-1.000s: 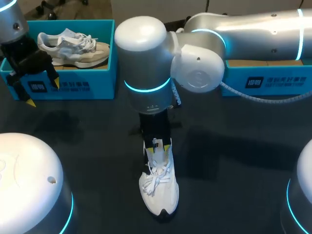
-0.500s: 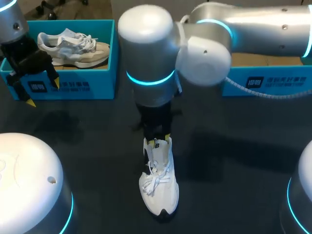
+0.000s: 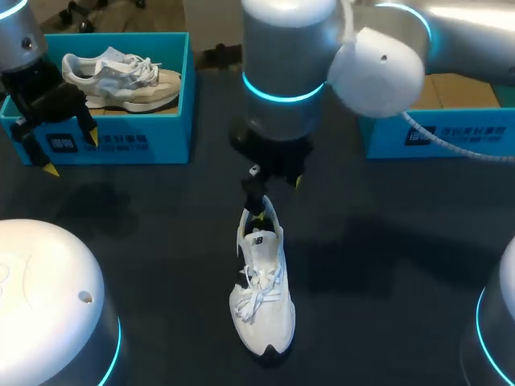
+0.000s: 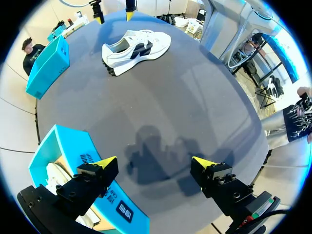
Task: Take the shoe out of the shoebox, open the shoe tongue, remove and reinsert the insole, then place the shoe into the shoebox
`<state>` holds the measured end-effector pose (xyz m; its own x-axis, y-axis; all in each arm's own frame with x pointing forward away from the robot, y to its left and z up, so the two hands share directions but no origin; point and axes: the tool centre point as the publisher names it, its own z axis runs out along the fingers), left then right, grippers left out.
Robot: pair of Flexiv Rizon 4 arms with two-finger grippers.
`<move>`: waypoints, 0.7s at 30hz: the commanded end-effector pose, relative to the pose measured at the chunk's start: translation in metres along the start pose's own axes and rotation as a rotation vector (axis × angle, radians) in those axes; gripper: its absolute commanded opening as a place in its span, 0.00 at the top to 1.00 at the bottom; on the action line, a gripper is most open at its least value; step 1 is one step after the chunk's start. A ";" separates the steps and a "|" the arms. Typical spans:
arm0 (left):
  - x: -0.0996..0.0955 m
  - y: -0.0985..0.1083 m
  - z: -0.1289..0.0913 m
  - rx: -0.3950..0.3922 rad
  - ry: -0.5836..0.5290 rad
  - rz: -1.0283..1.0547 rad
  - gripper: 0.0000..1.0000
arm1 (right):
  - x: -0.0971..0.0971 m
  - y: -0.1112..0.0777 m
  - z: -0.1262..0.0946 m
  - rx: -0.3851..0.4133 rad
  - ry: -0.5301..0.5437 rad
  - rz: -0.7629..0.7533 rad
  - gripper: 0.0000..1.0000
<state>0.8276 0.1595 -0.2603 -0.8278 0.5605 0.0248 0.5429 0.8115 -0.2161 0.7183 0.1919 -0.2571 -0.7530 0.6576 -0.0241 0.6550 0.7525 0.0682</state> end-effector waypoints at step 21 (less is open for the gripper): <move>0.000 0.000 0.000 -0.002 0.002 0.001 0.00 | -0.011 0.037 0.023 0.042 0.084 -0.829 0.00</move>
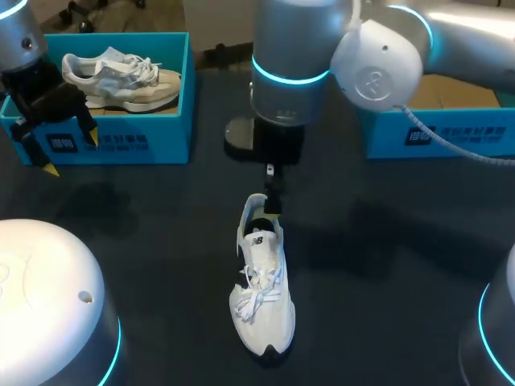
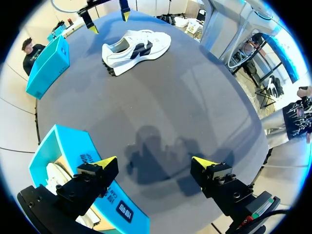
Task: Take the shoe out of the shoebox, open the shoe tongue, remove and reinsert the insole, then place the shoe into the shoebox
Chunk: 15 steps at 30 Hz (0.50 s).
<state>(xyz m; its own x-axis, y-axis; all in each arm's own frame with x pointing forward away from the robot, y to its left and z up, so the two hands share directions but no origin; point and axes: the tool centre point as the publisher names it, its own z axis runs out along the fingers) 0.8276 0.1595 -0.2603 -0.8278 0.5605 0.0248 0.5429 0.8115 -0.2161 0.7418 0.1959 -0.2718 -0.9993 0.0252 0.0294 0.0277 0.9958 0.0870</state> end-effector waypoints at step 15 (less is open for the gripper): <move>0.000 0.000 0.000 -0.002 0.002 0.001 0.00 | -0.036 0.025 0.044 0.047 -0.040 -0.161 0.00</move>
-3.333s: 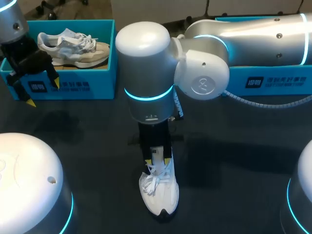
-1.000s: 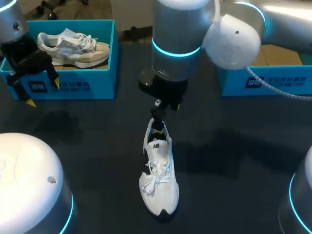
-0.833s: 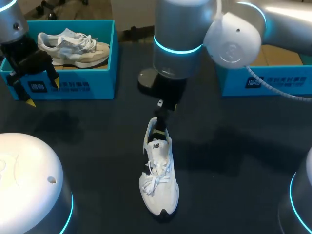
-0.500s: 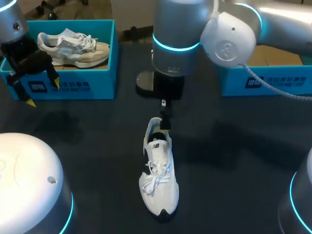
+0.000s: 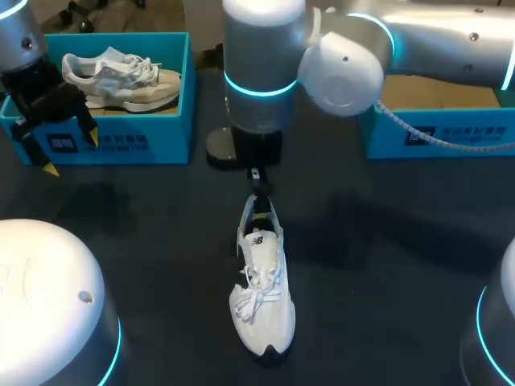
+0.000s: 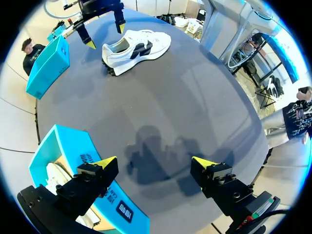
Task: Take the shoe out of the shoebox, open the shoe tongue, remove and reinsert the insole, then place the shoe into the shoebox
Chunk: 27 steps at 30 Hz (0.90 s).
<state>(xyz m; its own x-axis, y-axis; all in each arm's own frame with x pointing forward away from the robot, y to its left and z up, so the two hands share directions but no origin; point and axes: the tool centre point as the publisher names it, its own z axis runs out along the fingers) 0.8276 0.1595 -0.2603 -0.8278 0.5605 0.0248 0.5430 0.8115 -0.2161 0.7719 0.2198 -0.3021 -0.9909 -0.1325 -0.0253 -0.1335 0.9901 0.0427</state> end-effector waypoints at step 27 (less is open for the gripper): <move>0.000 0.000 0.000 -0.002 0.002 0.001 0.00 | -0.024 -0.007 0.072 0.045 -0.003 0.125 0.00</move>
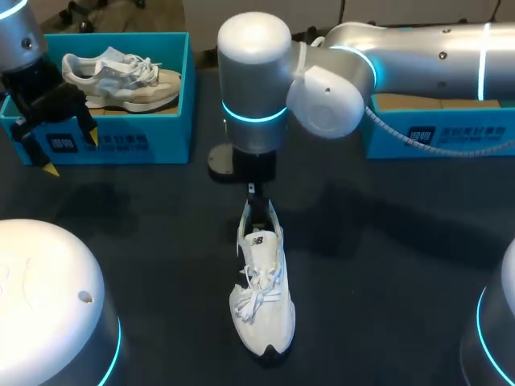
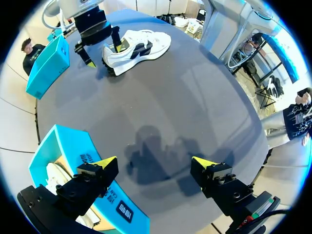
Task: Take the shoe out of the shoebox, open the shoe tongue, remove and reinsert the insole, then place the shoe into the shoebox
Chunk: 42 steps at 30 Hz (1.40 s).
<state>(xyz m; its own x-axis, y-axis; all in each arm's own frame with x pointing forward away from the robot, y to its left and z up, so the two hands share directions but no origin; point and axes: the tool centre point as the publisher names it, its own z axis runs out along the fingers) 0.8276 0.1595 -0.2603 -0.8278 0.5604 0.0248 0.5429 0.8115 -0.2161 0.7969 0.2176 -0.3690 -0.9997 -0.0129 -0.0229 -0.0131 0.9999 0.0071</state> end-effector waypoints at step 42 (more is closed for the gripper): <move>0.000 0.000 0.000 -0.002 0.002 0.001 0.00 | -0.007 -0.013 -0.006 -0.021 -0.017 0.059 1.00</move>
<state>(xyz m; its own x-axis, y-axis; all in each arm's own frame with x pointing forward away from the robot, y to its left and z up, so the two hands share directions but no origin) 0.8276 0.1595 -0.2603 -0.8278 0.5605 0.0248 0.5430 0.8115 -0.2161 0.8030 0.2151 -0.3849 -0.9982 0.0479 -0.0353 0.0470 0.9986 0.0259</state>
